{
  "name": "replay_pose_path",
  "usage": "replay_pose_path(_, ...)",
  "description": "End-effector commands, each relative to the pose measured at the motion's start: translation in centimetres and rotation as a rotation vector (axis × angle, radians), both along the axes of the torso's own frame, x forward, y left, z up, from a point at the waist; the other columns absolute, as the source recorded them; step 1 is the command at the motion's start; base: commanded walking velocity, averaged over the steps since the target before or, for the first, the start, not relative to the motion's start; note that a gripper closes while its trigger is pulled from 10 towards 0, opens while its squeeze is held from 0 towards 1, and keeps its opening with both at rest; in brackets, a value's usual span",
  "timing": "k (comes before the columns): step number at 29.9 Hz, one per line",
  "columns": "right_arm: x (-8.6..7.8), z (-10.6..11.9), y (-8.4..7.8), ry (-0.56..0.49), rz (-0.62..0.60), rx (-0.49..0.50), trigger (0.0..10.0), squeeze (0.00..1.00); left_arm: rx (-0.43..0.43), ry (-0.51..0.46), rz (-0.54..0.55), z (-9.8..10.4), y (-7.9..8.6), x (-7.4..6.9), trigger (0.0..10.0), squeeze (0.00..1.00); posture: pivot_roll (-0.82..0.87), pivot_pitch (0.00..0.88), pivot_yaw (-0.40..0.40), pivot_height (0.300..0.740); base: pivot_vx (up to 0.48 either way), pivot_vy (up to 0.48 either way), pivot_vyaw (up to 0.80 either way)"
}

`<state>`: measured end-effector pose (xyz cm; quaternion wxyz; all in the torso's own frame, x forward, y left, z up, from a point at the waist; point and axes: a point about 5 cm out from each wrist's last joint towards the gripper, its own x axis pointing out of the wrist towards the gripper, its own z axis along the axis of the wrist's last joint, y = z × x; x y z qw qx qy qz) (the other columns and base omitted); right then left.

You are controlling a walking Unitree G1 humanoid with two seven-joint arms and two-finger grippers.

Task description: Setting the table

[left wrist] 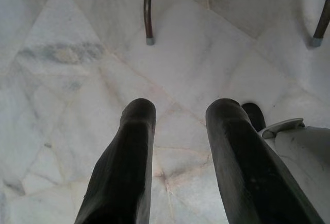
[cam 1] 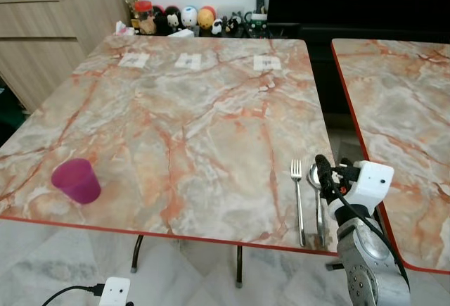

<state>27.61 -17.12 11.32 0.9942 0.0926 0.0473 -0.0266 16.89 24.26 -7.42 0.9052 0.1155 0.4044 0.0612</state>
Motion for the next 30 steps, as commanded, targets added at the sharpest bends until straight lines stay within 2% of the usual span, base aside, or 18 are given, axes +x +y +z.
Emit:
replay_pose_path(1, -0.1, -0.1, 0.0, 0.036, -0.009, -0.020, 10.0, 0.00, 0.000, 0.026, -0.003, -0.3, 0.1, -0.6, 10.0, 0.00, -0.08, 0.094, 0.022, 0.740, 0.000, 0.000, 0.00)
replay_pose_path(3, -0.1, -0.3, -0.1, 0.074, -0.013, -0.041, 10.0, 0.00, 0.001, 0.026, -0.002, -0.3, 0.1, -0.6, 10.0, 0.00, -0.08, 0.095, 0.021, 0.740, 0.000, 0.000, 0.00)
replay_pose_path(7, 0.2, -0.1, 0.0, 0.080, 0.009, -0.070, 10.0, 0.00, -0.002, 0.029, -0.003, -0.3, 0.0, -0.7, 10.0, 0.00, -0.08, 0.094, 0.021, 0.740, 0.000, 0.000, 0.00)
replay_pose_path(9, 0.1, -0.5, -0.2, 0.130, -0.013, -0.077, 10.0, 0.00, -0.004, 0.030, -0.005, -0.4, -0.1, -0.7, 10.0, 0.00, -0.08, 0.095, 0.016, 0.740, 0.000, 0.000, 0.00)
replay_pose_path(12, 0.0, -0.9, -0.2, 0.170, -0.019, -0.044, 10.0, 0.00, -0.006, 0.029, -0.003, -0.4, -0.2, -0.7, 10.0, 0.00, -0.08, 0.093, 0.016, 0.740, 0.000, 0.000, 0.00)
replay_pose_path(17, -0.3, -1.7, -0.2, 0.244, 0.005, -0.065, 10.0, 0.00, -0.008, 0.035, -0.007, -0.5, -0.2, -0.9, 10.0, 0.00, -0.08, 0.089, 0.015, 0.740, 0.000, 0.000, 0.00)
replay_pose_path(19, -0.4, -2.0, -0.1, 0.264, 0.011, -0.040, 10.0, 0.00, -0.008, 0.036, -0.006, -0.5, -0.2, -0.9, 10.0, 0.00, -0.08, 0.084, 0.016, 0.740, 0.000, 0.000, 0.00)
replay_pose_path(30, -0.1, -2.1, -0.1, 0.293, 0.014, -0.044, 10.0, 0.00, 0.004, 0.038, -0.027, -0.4, 0.0, -0.9, 10.0, 0.00, -0.08, 0.067, 0.019, 0.740, 0.000, 0.000, 0.00)
